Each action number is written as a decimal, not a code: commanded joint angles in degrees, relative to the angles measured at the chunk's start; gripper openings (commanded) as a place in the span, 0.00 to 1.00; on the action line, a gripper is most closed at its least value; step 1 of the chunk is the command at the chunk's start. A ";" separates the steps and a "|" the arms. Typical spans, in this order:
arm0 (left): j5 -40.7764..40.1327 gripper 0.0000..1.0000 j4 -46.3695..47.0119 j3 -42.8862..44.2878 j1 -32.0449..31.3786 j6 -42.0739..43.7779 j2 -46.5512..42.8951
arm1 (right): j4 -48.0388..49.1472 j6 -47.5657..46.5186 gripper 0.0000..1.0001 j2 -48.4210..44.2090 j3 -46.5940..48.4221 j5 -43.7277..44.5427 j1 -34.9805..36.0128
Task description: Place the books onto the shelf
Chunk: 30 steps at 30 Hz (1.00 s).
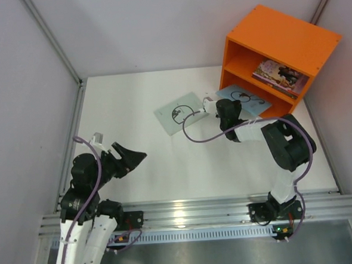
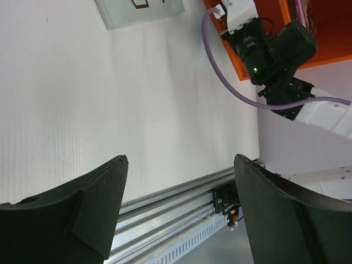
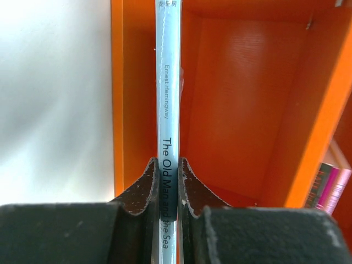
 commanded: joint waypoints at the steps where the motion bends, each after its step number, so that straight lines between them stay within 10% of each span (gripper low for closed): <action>1: 1.81 0.83 -3.01 0.17 -0.09 1.35 -2.66 | 9.61 -1.35 0.00 2.83 2.02 -1.53 -1.77; 11: 0.33 0.84 -5.20 2.63 -0.35 4.06 -3.36 | 14.37 0.05 0.13 8.91 0.88 3.93 -4.06; 15: 0.15 0.84 -4.78 2.72 -1.84 4.42 -3.10 | -3.17 11.89 0.32 7.33 4.38 -0.28 -7.74; 30: 0.94 0.83 -6.62 2.81 -2.46 3.80 -5.03 | -8.56 16.48 0.21 6.53 3.68 4.97 -9.33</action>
